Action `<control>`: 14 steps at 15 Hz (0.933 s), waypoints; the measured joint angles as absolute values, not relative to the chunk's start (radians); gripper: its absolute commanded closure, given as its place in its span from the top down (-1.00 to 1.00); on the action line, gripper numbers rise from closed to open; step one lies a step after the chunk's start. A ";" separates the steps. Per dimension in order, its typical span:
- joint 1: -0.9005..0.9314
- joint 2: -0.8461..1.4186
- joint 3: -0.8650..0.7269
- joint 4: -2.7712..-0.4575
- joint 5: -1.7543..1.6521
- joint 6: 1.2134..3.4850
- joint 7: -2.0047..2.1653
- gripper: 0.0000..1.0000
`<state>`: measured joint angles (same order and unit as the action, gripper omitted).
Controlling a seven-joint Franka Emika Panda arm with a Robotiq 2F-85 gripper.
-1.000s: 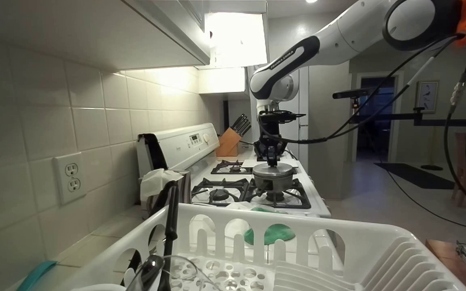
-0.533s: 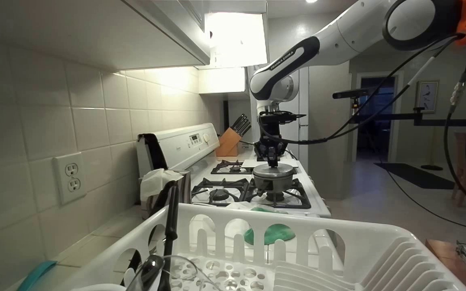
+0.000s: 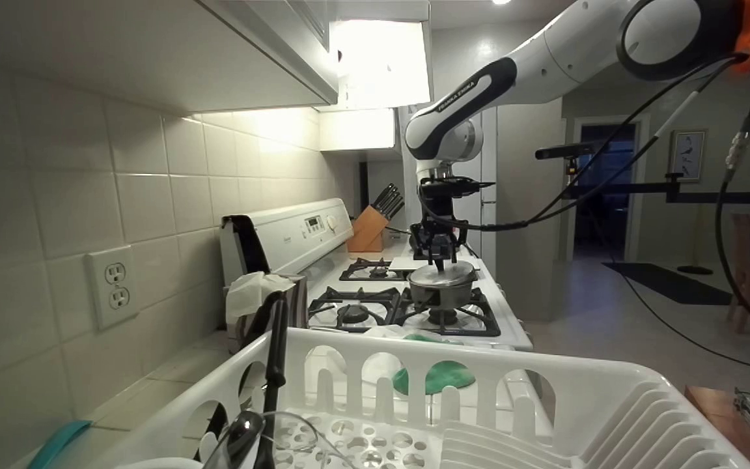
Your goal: Put the pan on the stove, then close it
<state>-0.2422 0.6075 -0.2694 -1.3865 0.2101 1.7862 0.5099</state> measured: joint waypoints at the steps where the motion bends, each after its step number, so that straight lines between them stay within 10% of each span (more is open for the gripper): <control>1: -0.241 0.601 -0.269 -1.388 0.203 1.786 0.506 0.95; 14: -0.156 0.170 -0.266 -1.809 -0.092 1.990 0.432 1.00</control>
